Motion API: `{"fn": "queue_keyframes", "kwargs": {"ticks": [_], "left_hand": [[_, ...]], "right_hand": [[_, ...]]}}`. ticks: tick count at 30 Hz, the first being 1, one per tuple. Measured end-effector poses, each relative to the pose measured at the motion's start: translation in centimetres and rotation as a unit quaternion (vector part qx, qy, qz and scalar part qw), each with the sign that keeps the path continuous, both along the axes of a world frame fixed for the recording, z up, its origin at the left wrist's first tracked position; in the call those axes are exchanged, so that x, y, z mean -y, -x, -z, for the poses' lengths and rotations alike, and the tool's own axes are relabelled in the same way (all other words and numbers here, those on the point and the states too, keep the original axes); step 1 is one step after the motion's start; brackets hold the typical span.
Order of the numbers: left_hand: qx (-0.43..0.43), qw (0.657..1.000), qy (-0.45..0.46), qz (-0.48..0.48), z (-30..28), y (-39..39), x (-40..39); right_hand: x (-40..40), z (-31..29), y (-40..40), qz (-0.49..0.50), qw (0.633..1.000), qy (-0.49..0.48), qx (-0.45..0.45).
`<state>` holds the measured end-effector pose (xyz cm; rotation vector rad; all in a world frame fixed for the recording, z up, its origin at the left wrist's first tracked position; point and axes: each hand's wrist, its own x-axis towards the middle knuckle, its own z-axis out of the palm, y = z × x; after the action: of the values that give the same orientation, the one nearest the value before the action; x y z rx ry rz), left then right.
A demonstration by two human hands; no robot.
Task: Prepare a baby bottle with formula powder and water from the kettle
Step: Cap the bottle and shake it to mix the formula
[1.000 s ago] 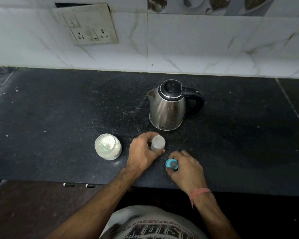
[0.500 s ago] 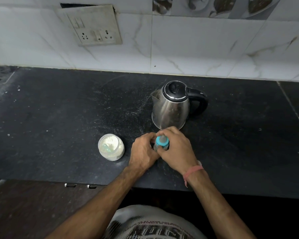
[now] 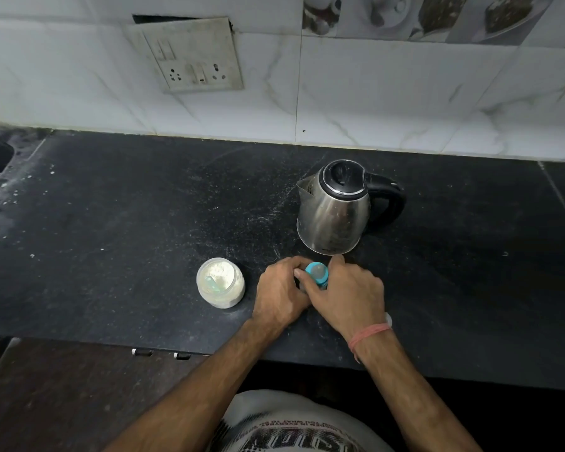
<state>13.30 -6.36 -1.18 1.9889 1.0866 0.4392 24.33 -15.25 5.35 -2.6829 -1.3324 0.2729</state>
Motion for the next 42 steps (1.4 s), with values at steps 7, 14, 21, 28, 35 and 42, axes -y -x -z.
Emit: {"fn": "queue_keyframes", "kwargs": {"ticks": [7,14,21,28,35,42], "left_hand": [[-0.012,1.000,0.008,-0.004,-1.0,-0.1,0.2],[-0.036,0.999,-0.007,0.003,-1.0,0.1,0.1],[-0.030,1.000,-0.001,0.001,-1.1,0.1,0.4],[-0.007,1.000,-0.014,-0.008,-0.6,0.2,0.7],[-0.010,1.000,0.003,-0.009,-1.0,0.2,0.8],[-0.009,0.999,0.027,-0.015,-0.6,0.2,0.6]], "right_hand": [[1.5,-1.3,-0.9,0.021,0.993,-0.113,-0.019],[0.4,-1.2,-0.6,-0.094,0.992,-0.045,-0.075],[-1.6,-2.0,-0.9,-0.100,0.995,0.018,-0.024],[-1.2,-0.4,-0.5,-0.087,0.996,-0.016,0.019],[-0.5,1.5,-3.4,-0.183,0.981,-0.069,0.002],[-1.9,2.4,-7.3,-0.326,0.942,-0.065,0.052]]}}
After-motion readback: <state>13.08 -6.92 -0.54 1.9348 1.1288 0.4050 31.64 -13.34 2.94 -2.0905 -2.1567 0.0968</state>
